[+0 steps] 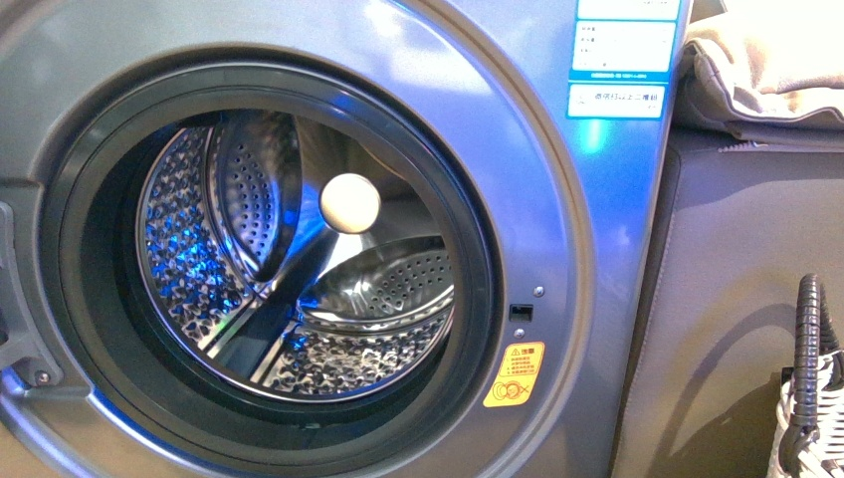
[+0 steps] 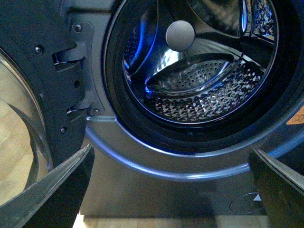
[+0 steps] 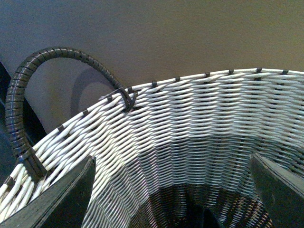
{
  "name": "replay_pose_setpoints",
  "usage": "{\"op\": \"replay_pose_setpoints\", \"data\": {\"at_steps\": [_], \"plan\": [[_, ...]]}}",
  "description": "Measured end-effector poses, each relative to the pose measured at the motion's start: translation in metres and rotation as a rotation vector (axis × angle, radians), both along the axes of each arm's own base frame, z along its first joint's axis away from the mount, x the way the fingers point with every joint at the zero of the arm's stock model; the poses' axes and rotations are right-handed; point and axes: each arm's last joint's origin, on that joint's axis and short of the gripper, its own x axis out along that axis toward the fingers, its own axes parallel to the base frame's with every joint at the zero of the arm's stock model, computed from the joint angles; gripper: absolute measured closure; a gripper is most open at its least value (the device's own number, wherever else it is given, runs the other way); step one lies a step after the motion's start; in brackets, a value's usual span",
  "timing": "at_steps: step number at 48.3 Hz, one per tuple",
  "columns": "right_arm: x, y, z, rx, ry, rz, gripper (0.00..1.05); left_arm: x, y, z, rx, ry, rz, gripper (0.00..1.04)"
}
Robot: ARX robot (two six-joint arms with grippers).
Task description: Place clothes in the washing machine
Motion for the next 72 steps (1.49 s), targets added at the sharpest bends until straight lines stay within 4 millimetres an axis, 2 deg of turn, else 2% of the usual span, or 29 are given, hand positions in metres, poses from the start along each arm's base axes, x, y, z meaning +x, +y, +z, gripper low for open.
{"op": "replay_pose_setpoints", "data": {"at_steps": [7, 10, 14, 23, 31, 42, 50, 62, 72], "plan": [[0.000, 0.000, -0.004, 0.012, 0.023, -0.002, 0.08, 0.000, 0.000, 0.000, 0.000, 0.000, 0.000, 0.06], [0.011, 0.002, -0.004, 0.053, 0.041, 0.019, 0.08, 0.000, 0.000, 0.000, 0.000, 0.000, 0.000, 0.06], [0.025, 0.008, 0.009, 0.069, 0.035, 0.064, 0.08, 0.000, 0.000, 0.000, 0.000, 0.000, 0.000, 0.06], [0.024, 0.028, 0.055, 0.021, -0.067, 0.121, 0.08, 0.000, 0.000, 0.000, 0.000, 0.000, 0.000, 0.06], [0.032, 0.032, 0.064, 0.020, -0.044, 0.108, 0.08, 0.000, 0.000, 0.000, 0.000, 0.000, 0.000, 0.06], [0.054, 0.030, 0.049, 0.131, 0.153, 0.098, 0.08, 0.000, 0.000, 0.000, 0.000, 0.000, 0.000, 0.06], [0.080, 0.022, 0.037, 0.202, 0.296, 0.042, 0.08, 0.000, 0.000, 0.000, 0.000, 0.000, 0.000, 0.06], [0.080, 0.003, 0.007, 0.266, 0.379, -0.011, 0.08, 0.000, 0.000, 0.000, 0.000, 0.000, 0.000, 0.06], [0.081, -0.018, -0.035, 0.323, 0.474, -0.082, 0.08, 0.000, 0.000, 0.000, 0.000, 0.000, 0.000, 0.06]]}}
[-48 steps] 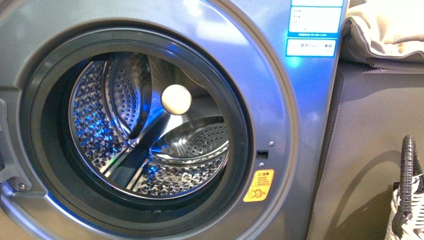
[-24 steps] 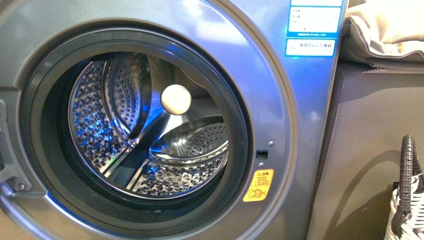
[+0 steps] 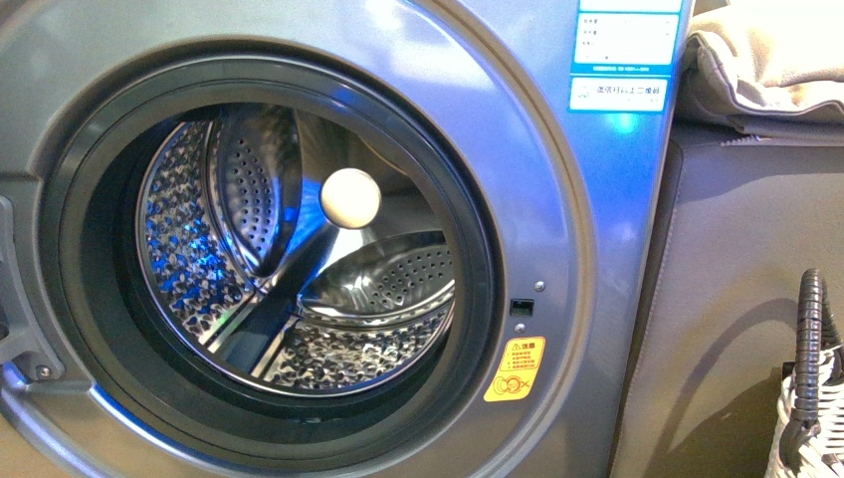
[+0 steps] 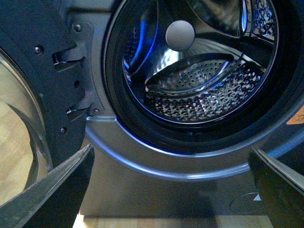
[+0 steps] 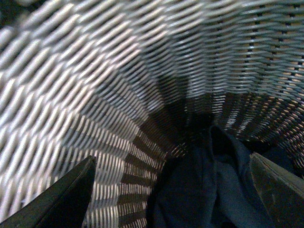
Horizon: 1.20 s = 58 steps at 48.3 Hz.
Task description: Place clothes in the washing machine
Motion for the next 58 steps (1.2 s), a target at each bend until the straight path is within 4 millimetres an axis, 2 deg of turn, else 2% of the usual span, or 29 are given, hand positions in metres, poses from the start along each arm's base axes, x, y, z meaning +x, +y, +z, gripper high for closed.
{"op": "replay_pose_setpoints", "data": {"at_steps": [14, 35, 58], "plan": [[0.001, -0.021, -0.045, 0.050, 0.082, -0.060, 0.08, 0.000, 0.000, 0.000, 0.000, 0.000, 0.000, 0.06], [0.000, -0.042, -0.106, 0.112, 0.187, -0.094, 0.08, 0.000, 0.000, 0.000, 0.000, 0.000, 0.000, 0.06], [-0.003, -0.060, -0.142, 0.136, 0.252, -0.135, 0.08, 0.000, 0.000, 0.000, 0.000, 0.000, 0.000, 0.06]]}}
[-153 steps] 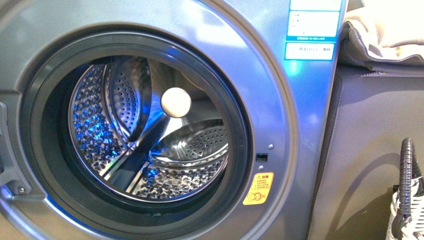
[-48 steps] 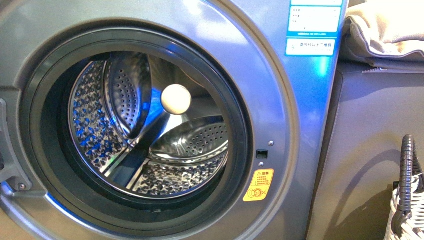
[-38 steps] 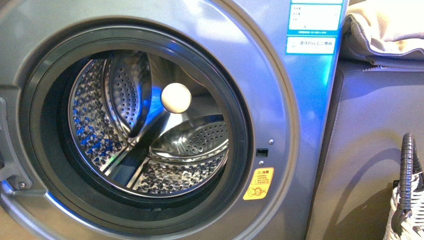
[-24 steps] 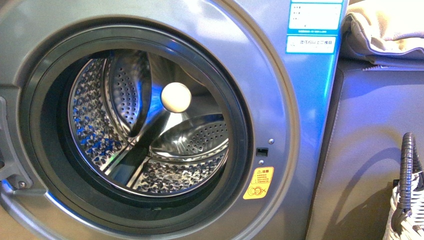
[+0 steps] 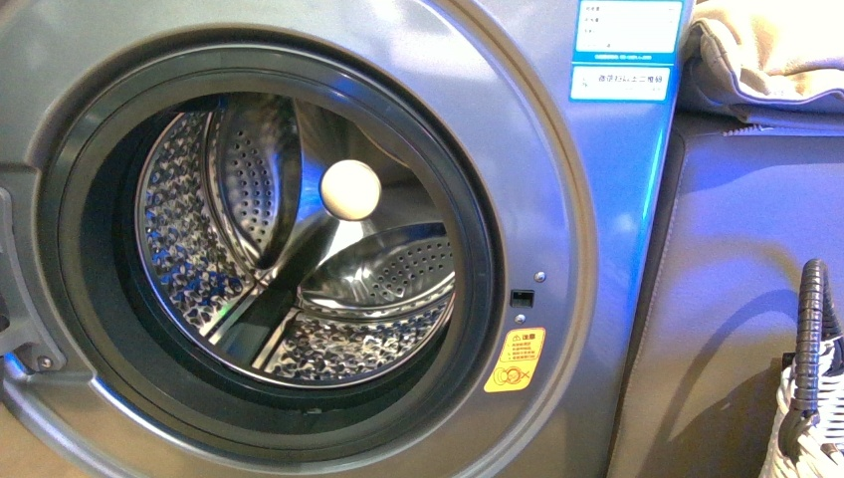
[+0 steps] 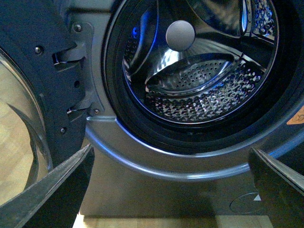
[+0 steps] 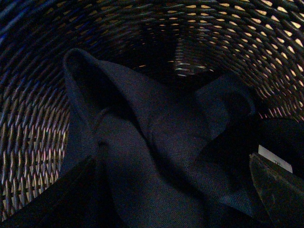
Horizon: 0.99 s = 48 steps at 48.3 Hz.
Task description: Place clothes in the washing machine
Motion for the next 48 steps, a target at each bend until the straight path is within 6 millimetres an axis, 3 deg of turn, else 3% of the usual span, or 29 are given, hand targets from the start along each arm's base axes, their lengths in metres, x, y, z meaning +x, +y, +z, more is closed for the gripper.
{"op": "replay_pose_setpoints", "data": {"at_steps": [28, 48], "plan": [[-0.004, 0.002, -0.037, 0.008, 0.045, -0.007, 0.08, 0.000, 0.000, 0.000, 0.000, 0.000, 0.000, 0.06], [-0.002, 0.023, -0.065, 0.016, 0.093, 0.050, 0.08, 0.000, 0.000, 0.000, 0.000, 0.000, 0.000, 0.06]]}}
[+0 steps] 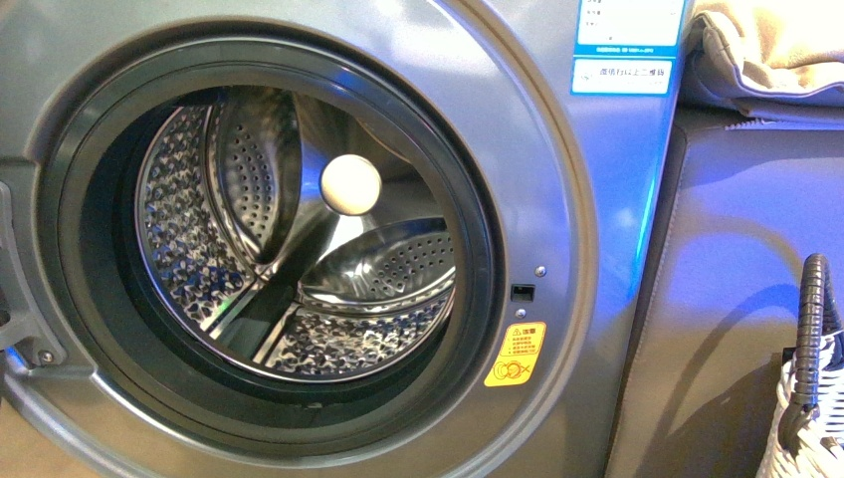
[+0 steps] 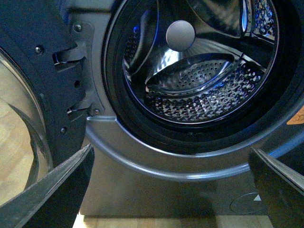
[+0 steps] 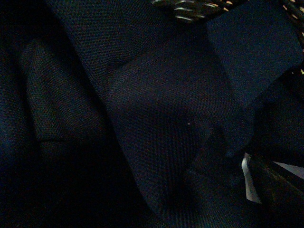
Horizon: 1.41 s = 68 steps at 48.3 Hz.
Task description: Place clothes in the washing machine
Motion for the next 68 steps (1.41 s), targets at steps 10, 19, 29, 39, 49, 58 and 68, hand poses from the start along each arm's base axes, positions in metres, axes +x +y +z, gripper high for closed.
{"op": "replay_pose_setpoints", "data": {"at_steps": [10, 19, 29, 39, 49, 58, 68], "plan": [[0.001, 0.009, -0.009, 0.008, 0.016, 0.023, 0.08, 0.000, 0.000, 0.000, 0.000, 0.000, 0.000, 0.06], [0.003, 0.020, -0.015, 0.015, 0.024, 0.044, 0.08, 0.000, 0.000, 0.000, 0.000, 0.000, 0.000, 0.06], [0.004, 0.023, -0.023, 0.011, 0.035, 0.046, 0.08, 0.000, 0.000, 0.000, 0.000, 0.000, 0.000, 0.06], [0.000, 0.024, -0.039, 0.003, 0.049, 0.047, 0.08, 0.000, 0.000, 0.000, 0.000, 0.000, 0.000, 0.06], [-0.001, 0.025, -0.045, -0.022, 0.007, 0.054, 0.08, 0.000, 0.000, 0.000, 0.000, 0.000, 0.000, 0.06], [0.000, 0.023, -0.044, -0.080, -0.050, 0.065, 0.08, 0.000, 0.000, 0.000, 0.000, 0.000, 0.000, 0.06], [0.004, 0.020, -0.039, -0.133, -0.123, 0.071, 0.08, 0.000, 0.000, 0.000, 0.000, 0.000, 0.000, 0.06]]}}
